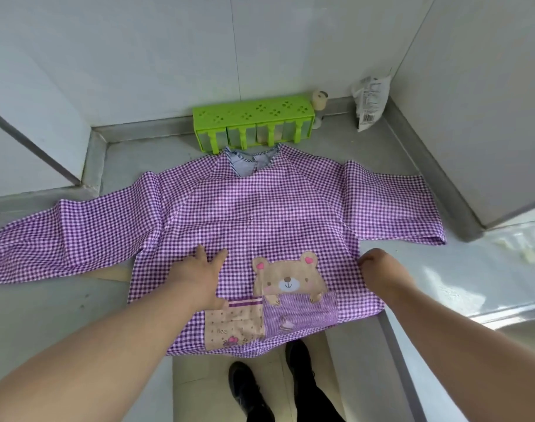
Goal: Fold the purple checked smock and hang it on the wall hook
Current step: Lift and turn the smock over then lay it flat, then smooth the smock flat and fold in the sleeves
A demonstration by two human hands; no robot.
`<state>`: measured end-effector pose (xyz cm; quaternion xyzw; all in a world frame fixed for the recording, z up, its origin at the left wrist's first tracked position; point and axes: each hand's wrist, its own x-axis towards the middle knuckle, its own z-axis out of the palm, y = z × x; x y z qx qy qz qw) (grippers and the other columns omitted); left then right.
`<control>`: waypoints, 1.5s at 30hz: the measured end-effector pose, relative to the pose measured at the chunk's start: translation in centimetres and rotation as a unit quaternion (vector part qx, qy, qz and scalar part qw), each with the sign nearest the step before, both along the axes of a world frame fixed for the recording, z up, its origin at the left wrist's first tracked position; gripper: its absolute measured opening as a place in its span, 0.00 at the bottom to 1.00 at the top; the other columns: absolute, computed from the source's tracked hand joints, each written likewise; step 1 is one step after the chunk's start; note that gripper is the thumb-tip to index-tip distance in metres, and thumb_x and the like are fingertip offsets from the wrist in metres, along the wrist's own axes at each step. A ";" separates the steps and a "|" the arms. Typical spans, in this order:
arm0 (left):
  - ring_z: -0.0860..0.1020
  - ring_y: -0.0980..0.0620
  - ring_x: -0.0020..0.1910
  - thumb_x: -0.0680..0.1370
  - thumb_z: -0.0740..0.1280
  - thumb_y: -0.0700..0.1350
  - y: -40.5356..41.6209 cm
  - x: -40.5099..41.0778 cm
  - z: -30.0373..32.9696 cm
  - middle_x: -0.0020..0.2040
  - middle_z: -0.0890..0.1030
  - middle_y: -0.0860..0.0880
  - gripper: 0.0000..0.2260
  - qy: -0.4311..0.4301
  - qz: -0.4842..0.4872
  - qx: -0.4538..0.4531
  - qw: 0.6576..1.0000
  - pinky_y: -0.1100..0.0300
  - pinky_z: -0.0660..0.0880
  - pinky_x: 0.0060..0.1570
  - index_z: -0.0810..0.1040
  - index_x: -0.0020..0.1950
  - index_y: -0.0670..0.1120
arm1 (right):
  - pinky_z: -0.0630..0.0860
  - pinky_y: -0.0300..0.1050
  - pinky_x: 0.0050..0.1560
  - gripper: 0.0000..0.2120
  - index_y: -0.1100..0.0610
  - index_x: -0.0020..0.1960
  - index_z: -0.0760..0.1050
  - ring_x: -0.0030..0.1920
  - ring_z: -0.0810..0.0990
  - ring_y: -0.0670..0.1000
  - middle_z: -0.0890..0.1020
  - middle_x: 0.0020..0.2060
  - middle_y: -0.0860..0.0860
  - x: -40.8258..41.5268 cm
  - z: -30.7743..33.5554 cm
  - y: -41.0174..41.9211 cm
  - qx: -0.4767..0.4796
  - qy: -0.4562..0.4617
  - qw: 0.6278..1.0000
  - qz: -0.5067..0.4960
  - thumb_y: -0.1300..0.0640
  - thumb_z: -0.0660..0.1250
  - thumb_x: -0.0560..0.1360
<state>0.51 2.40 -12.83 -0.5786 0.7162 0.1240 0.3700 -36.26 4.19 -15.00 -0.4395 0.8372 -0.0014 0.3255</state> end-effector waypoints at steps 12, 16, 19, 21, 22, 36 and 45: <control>0.47 0.35 0.85 0.73 0.74 0.69 -2.6 -3.9 -1.0 0.85 0.32 0.45 0.57 0.077 -0.039 0.009 0.996 0.37 0.66 0.77 0.36 0.85 0.58 | 0.80 0.49 0.49 0.13 0.55 0.52 0.79 0.44 0.83 0.50 0.83 0.45 0.51 -4.9 0.3 -4.0 -0.180 -0.281 0.813 -0.478 0.46 0.72 0.79; 0.48 0.33 0.85 0.72 0.74 0.70 -3.6 -5.3 -1.2 0.86 0.35 0.44 0.58 0.064 -0.034 0.023 0.997 0.37 0.65 0.77 0.34 0.85 0.59 | 0.72 0.46 0.37 0.11 0.54 0.50 0.81 0.39 0.77 0.50 0.82 0.44 0.51 -5.5 0.1 -6.0 -0.167 -0.300 0.820 -0.457 0.46 0.71 0.79; 0.47 0.33 0.84 0.70 0.75 0.70 -4.0 -5.7 -1.3 0.85 0.33 0.43 0.60 0.051 -0.025 0.036 0.998 0.36 0.65 0.77 0.33 0.84 0.60 | 0.73 0.49 0.43 0.10 0.55 0.48 0.80 0.41 0.77 0.52 0.81 0.45 0.53 -5.1 0.8 -7.4 -0.183 -0.299 0.834 -0.425 0.50 0.71 0.73; 0.46 0.32 0.84 0.70 0.76 0.70 -4.2 -5.9 -1.3 0.85 0.33 0.43 0.60 0.048 -0.022 0.040 0.998 0.35 0.65 0.77 0.33 0.84 0.60 | 0.72 0.47 0.42 0.08 0.56 0.47 0.78 0.40 0.77 0.52 0.80 0.40 0.53 -4.3 2.1 -7.8 -0.216 -0.267 0.871 -0.352 0.52 0.70 0.73; 0.46 0.32 0.84 0.70 0.76 0.70 -4.3 -5.9 -1.3 0.85 0.33 0.43 0.60 0.048 -0.019 0.041 0.998 0.35 0.65 0.77 0.33 0.84 0.60 | 0.72 0.46 0.39 0.07 0.57 0.45 0.77 0.37 0.76 0.52 0.79 0.37 0.53 -3.9 2.8 -7.9 -0.234 -0.226 0.905 -0.274 0.53 0.70 0.74; 0.46 0.45 0.86 0.76 0.73 0.65 -3.8 -2.4 -1.5 0.86 0.36 0.51 0.50 0.161 0.018 0.000 0.987 0.40 0.62 0.80 0.43 0.86 0.59 | 0.70 0.57 0.65 0.15 0.57 0.59 0.72 0.62 0.73 0.61 0.72 0.60 0.56 -1.3 1.2 -5.8 -0.255 0.035 0.955 -0.148 0.51 0.65 0.75; 0.51 0.45 0.86 0.79 0.67 0.66 -1.3 5.2 -1.0 0.87 0.44 0.48 0.43 0.135 0.065 -0.079 0.986 0.45 0.54 0.83 0.49 0.86 0.55 | 0.46 0.57 0.83 0.51 0.45 0.84 0.39 0.84 0.39 0.53 0.39 0.84 0.48 9.4 -1.0 -2.9 -0.024 0.045 0.865 0.500 0.27 0.64 0.74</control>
